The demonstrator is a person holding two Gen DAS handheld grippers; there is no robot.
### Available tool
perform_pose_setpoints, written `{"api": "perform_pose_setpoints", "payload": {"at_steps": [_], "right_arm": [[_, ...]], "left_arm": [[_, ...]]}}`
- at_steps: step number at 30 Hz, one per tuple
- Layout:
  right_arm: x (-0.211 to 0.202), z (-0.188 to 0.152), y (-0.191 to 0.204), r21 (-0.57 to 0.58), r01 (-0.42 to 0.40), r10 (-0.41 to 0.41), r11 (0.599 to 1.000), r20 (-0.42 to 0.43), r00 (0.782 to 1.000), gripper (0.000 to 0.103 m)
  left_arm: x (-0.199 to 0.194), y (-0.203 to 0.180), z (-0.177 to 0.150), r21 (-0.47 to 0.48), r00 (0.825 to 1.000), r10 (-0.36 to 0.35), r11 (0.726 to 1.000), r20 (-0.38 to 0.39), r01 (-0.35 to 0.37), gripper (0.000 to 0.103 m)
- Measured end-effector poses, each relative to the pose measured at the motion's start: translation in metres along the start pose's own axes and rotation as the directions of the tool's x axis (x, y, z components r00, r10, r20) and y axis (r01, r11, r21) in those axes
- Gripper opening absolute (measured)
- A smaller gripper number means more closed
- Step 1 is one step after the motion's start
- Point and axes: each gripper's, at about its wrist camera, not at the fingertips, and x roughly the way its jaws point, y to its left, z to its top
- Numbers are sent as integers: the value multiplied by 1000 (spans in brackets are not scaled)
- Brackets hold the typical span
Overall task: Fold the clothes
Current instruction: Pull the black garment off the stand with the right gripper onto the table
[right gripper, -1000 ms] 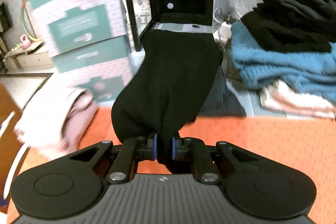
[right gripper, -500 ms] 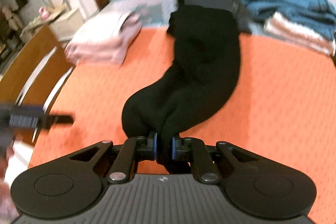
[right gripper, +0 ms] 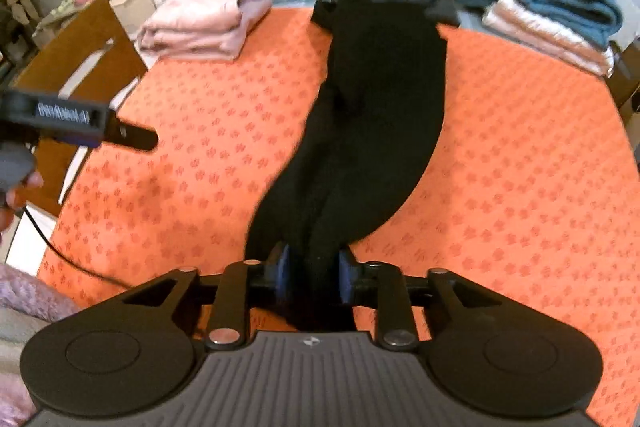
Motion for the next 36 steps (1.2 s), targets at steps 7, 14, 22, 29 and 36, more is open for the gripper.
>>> {"api": "perform_pose_setpoints", "payload": {"at_steps": [7, 14, 22, 29, 36], "right_arm": [[17, 26, -5, 19, 26, -27, 999, 62, 998, 54], [60, 37, -16, 40, 74, -76, 996, 42, 996, 54], [93, 29, -41, 37, 87, -86, 995, -25, 996, 3], [76, 29, -63, 81, 85, -87, 993, 20, 996, 2], [34, 19, -111, 225, 115, -135, 968, 77, 988, 2]], "left_arm": [[-2, -8, -7, 7, 999, -50, 999, -14, 50, 103], [-6, -14, -15, 11, 996, -85, 996, -6, 86, 102], [2, -22, -24, -28, 995, -92, 995, -41, 91, 98], [10, -39, -28, -26, 994, -96, 995, -53, 95, 92], [18, -59, -30, -16, 993, -98, 995, -60, 98, 86]]}}
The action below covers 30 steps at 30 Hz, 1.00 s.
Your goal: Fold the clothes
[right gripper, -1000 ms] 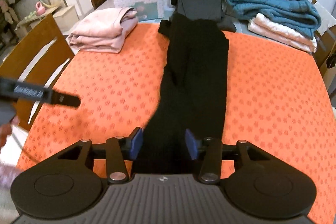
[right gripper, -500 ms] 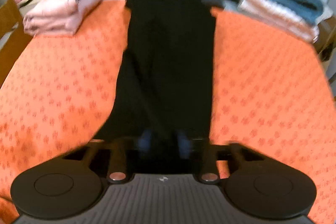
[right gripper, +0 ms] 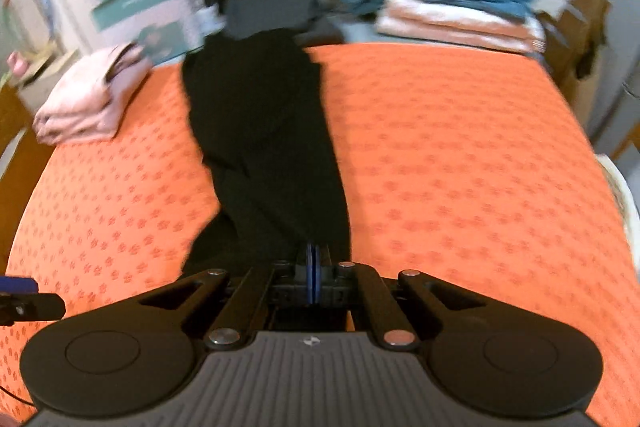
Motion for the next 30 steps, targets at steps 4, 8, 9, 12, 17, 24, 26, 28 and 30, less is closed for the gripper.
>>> {"api": "perform_pose_setpoints", "payload": {"at_steps": [4, 8, 9, 12, 17, 24, 26, 28, 30], "right_arm": [[-9, -16, -35, 70, 35, -33, 997, -30, 999, 2], [-12, -40, -61, 112, 47, -36, 993, -100, 994, 2], [-13, -45, -64, 107, 44, -31, 993, -117, 993, 2], [-19, -49, -65, 64, 16, -6, 998, -144, 990, 2], [-34, -35, -62, -12, -37, 35, 999, -126, 991, 8], [-15, 20, -53, -27, -109, 108, 994, -41, 993, 31], [-1, 35, -44, -56, -124, 122, 991, -39, 992, 36], [13, 49, -35, -88, -138, 135, 987, -39, 990, 43], [27, 61, -26, -120, -152, 148, 981, -42, 988, 51]], "left_arm": [[7, -9, 2, 8, 1000, -9, 1000, -7, 9, 82], [12, -18, 7, 43, 1000, 2, 999, 3, -2, 79], [13, -21, 9, 54, 1000, 8, 999, 8, -8, 78], [19, -26, 14, 71, 1000, 6, 997, 7, -7, 76], [31, -31, 26, 74, 1000, -12, 997, -7, 12, 72], [51, -37, 43, 92, 1000, -10, 996, -29, 13, 62], [55, -36, 51, 88, 1000, -7, 996, -26, 9, 54], [58, -34, 58, 81, 1000, -6, 997, -20, 7, 51], [61, -32, 67, 61, 1000, -25, 998, -9, 26, 51]]}}
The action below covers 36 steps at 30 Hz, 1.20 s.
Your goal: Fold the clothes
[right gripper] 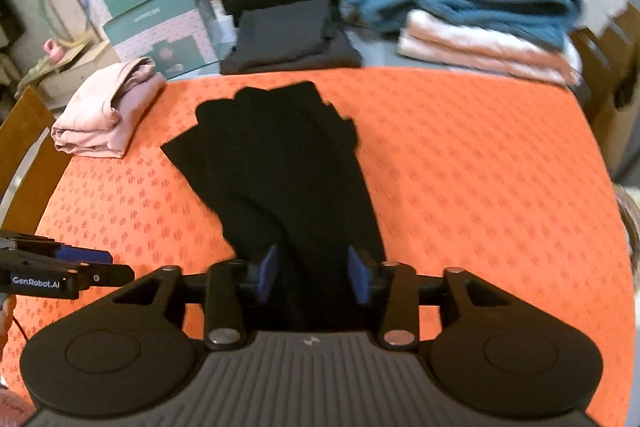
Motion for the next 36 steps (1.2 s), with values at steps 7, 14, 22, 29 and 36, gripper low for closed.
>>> {"api": "perform_pose_setpoints", "payload": {"at_steps": [7, 14, 22, 29, 36], "right_arm": [[41, 27, 8, -82, -29, 25, 996, -55, 998, 6], [30, 36, -25, -7, 82, -82, 997, 3, 997, 5], [10, 21, -81, 168, 103, -106, 980, 6, 994, 10], [3, 19, -110, 276, 32, -51, 961, 62, 997, 34], [48, 36, -122, 278, -7, 4, 961, 12, 1000, 55]], "left_arm": [[19, 3, 32, -47, 999, -31, 998, 16, 32, 52], [36, 1, 58, -59, 999, -49, 997, 24, 50, 51], [37, -19, 79, 45, 997, -47, 998, 68, 44, 53], [48, -24, 105, 63, 996, -59, 997, 67, 55, 56], [54, -29, 106, 47, 997, -64, 997, 33, 63, 57]]}}
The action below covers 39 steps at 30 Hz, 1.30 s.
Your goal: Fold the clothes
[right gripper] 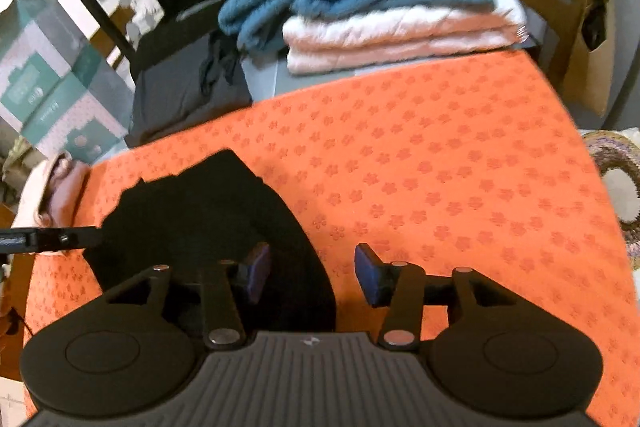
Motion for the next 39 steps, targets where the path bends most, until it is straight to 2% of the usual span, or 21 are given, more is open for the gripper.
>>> {"api": "perform_pose_setpoints", "payload": {"at_steps": [4, 7, 9, 13, 18, 22, 28, 34, 39], "right_arm": [[24, 3, -1, 35, -35, 36, 999, -37, 999, 57], [37, -2, 4, 55, -80, 83, 995, -68, 994, 48], [40, -8, 12, 52, -102, 106, 993, -83, 991, 12], [26, -18, 36, 17, -87, 87, 996, -37, 995, 10], [-17, -27, 78, -38, -126, 128, 991, 48, 991, 10], [-39, -41, 124, -152, -164, 172, 975, 42, 984, 10], [-46, -78, 191, -335, -260, 249, 906, -75, 966, 10], [-48, -121, 254, -481, -374, 304, 793, -220, 927, 10], [-48, -154, 283, -563, -418, 277, 713, -321, 905, 10]], "left_arm": [[-3, 4, -15, -25, 999, -5, 1000, -37, 5, 57], [-12, 8, -26, -54, 999, -19, 998, -47, 16, 57], [-20, 11, -32, -70, 999, -24, 997, -44, 21, 57], [-39, 23, -41, -129, 999, -32, 991, -27, 29, 57], [-65, 43, -52, -214, 1000, -25, 977, 8, 26, 57], [-84, 58, -62, -259, 1000, -6, 966, 23, 12, 57], [-108, 80, -80, -329, 999, -7, 944, 46, 22, 58], [-129, 98, -106, -370, 998, 11, 929, 58, 11, 60], [-143, 116, -135, -410, 998, 45, 912, 48, -21, 61]]}}
